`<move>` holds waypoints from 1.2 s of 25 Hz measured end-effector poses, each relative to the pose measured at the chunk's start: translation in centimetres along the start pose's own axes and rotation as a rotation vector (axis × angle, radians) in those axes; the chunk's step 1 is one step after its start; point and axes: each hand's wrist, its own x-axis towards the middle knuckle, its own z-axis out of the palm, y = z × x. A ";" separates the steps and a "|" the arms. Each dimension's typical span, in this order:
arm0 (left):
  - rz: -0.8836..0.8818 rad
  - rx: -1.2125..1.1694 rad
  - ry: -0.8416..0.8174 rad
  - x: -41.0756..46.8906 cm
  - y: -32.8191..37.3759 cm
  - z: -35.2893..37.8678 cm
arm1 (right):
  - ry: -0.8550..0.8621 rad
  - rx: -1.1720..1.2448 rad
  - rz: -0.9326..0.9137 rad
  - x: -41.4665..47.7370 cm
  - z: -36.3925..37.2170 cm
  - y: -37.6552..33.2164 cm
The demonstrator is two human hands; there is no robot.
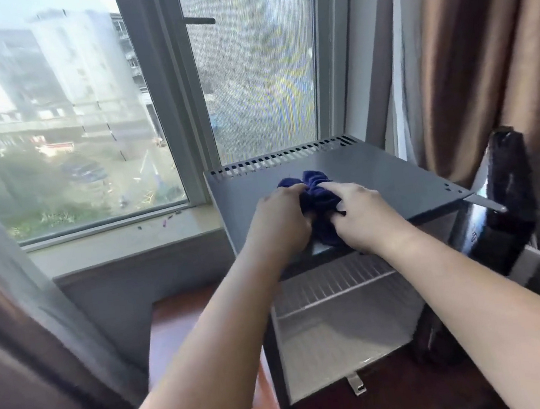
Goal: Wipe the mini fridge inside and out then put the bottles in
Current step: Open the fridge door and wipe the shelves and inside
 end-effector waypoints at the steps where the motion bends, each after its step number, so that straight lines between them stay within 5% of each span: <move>1: -0.003 0.005 0.025 -1.5 1.4 0.5 | 0.016 0.017 -0.006 -1.5 -0.6 0.8; 9: -0.115 -0.233 0.189 -16.8 5.5 8.9 | 0.124 0.532 0.121 -18.6 4.2 6.6; 16: -0.338 -0.428 0.042 -27.4 4.6 17.5 | -0.040 0.503 0.278 -28.7 8.0 11.5; 30: -0.436 -0.555 -0.047 -30.7 -2.7 16.8 | -0.162 0.493 0.369 -29.4 14.2 9.0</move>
